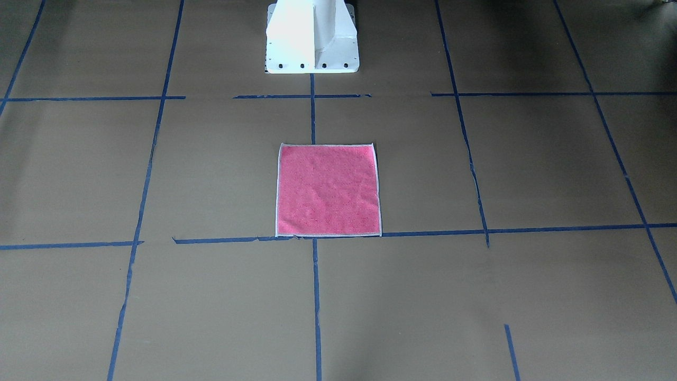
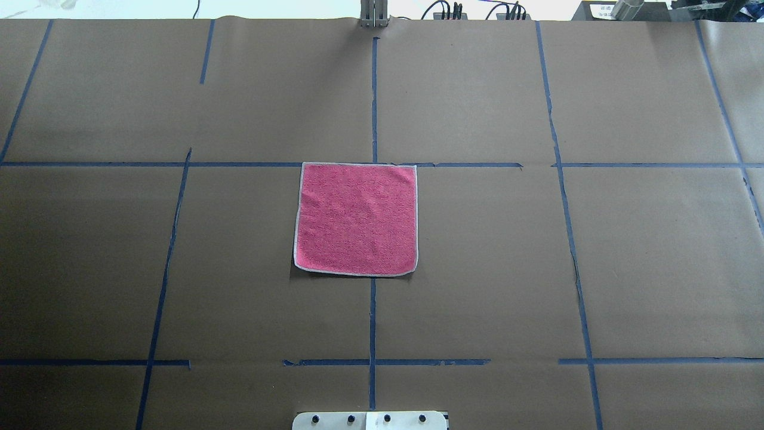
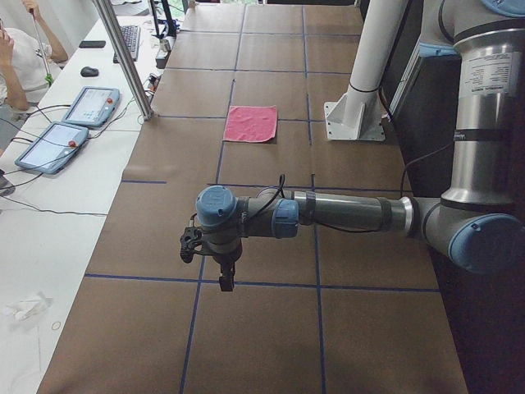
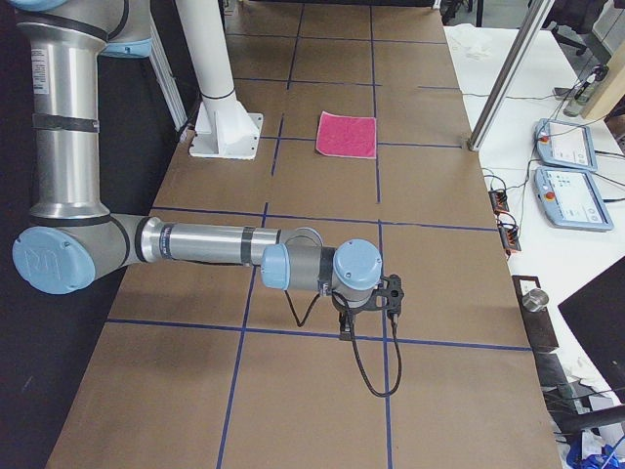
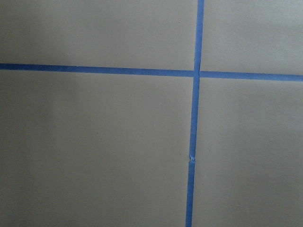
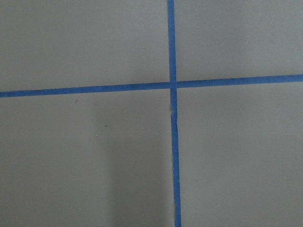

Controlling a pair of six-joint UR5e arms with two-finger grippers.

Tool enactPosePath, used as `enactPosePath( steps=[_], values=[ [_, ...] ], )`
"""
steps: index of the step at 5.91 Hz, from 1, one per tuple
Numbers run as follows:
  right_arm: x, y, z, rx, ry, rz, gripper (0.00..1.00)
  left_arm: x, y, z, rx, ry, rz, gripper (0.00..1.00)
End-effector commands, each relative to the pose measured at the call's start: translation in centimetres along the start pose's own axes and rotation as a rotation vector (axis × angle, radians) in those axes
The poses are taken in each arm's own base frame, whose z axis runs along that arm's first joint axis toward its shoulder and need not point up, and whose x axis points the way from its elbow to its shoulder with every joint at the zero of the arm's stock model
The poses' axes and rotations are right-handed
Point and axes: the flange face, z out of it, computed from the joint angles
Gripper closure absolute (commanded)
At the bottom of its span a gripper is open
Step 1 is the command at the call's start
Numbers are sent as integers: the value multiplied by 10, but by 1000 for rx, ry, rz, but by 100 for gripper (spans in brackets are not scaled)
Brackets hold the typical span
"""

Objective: Fold towel twice with both arms

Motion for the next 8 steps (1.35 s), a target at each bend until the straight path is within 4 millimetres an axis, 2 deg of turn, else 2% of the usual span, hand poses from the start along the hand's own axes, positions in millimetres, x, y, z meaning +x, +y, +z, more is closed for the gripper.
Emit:
enactPosePath(
  steps=[1,2,3,4,5,6,7,8],
  values=[
    [-22,-17,-13,26,-5,-42,0,69,-31,-36,74,17,40,0],
    [-40,-26,-15,31,-6,-73,0,159,-33,-28,56,42,41,0],
    [-78,-47,-7,16,-10,-77,0,234,-34,-35,61,82,-19,0],
    [-140,-77,-10,24,-25,-29,0,327,-28,-21,17,125,-80,0],
    [-182,-86,8,-4,-31,-20,0,404,-24,-17,-19,169,-168,0],
    [-243,-81,24,-22,-42,-59,0,494,5,9,-91,181,-242,0],
    [-288,-69,28,-20,-74,24,0,548,29,36,-65,134,-317,0],
    [-341,-53,40,-20,-119,88,0,594,63,65,-72,110,-359,0]
  ],
)
